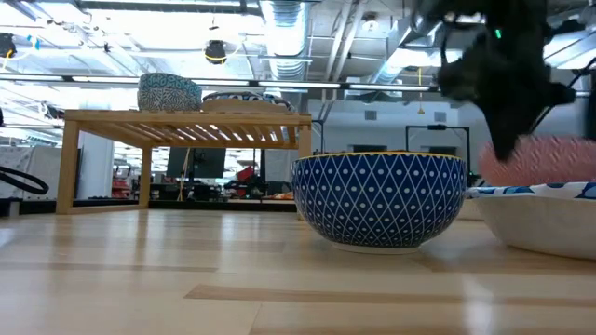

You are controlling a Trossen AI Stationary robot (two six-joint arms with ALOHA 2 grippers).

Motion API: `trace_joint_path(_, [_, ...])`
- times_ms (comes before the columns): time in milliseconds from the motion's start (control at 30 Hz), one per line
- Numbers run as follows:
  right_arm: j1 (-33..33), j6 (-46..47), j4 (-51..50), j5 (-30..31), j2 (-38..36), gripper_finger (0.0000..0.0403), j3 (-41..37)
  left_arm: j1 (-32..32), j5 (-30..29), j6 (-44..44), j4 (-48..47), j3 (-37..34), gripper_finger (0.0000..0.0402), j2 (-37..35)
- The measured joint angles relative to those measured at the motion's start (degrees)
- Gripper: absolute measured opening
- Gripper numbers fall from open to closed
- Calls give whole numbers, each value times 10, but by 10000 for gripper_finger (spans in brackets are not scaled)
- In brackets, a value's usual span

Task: Place and stack bowls onto a shelf
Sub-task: Stack the small blue bowl on top of the small orange bowl on the shelf

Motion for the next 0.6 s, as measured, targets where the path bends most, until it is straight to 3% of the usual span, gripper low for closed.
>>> trace_joint_path(167, [-1, -125, 0, 2, -22, 37, 82, 0, -8, -25, -1, 0, 0, -9])
trace_joint_path(333, [11, -283, 5, 1, 5, 37, 182, 0, -16, -135, -27, 0, 6, -11])
trace_joint_path(467, [24, -424, -4, 0, 63, 37, 262, -3, 23, -281, -113, 0, 44, 9])
trace_joint_path(600, [41, -552, -40, 30, 133, 37, 341, -22, 76, -411, -157, 0, 108, 52])
